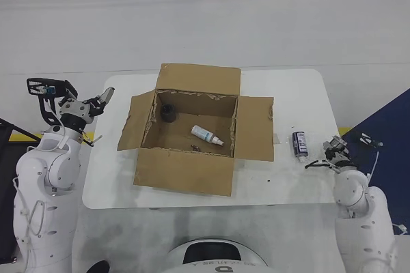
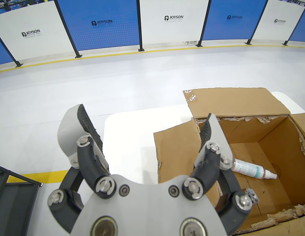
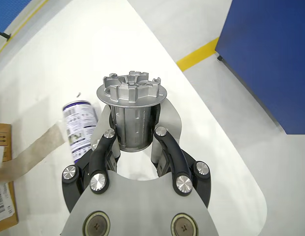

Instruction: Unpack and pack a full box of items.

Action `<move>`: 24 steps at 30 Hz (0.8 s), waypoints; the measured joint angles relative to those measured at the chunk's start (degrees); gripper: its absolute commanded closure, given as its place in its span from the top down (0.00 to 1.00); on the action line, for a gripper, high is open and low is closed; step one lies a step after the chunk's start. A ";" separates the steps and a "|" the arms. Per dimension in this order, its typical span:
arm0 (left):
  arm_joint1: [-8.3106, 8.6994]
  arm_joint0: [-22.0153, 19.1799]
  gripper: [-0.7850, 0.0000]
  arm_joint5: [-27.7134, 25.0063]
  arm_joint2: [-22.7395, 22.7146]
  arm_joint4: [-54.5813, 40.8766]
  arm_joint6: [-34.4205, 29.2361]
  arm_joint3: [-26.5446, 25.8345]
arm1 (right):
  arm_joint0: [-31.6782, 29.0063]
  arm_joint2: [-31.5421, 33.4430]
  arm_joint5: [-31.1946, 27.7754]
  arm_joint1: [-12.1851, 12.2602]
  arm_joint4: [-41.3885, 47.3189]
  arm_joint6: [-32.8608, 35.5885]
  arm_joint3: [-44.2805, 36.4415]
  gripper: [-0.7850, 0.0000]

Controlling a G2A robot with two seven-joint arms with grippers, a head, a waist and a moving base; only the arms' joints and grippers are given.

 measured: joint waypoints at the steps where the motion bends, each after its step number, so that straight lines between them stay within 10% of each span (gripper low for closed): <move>1: 0.00 0.00 1.00 0.00 0.00 0.00 0.00 0.00 | 0.39 -0.19 0.45 0.07 -1.03 0.63 0.06 0.00; 20: 0.00 0.00 1.00 0.00 0.00 0.00 0.00 0.00 | 3.67 -5.94 2.83 0.10 -7.90 4.16 1.68 0.00; 24: 0.00 0.00 1.00 0.00 0.00 0.00 0.00 0.00 | 3.24 -6.33 3.20 0.05 -8.03 3.93 1.44 0.13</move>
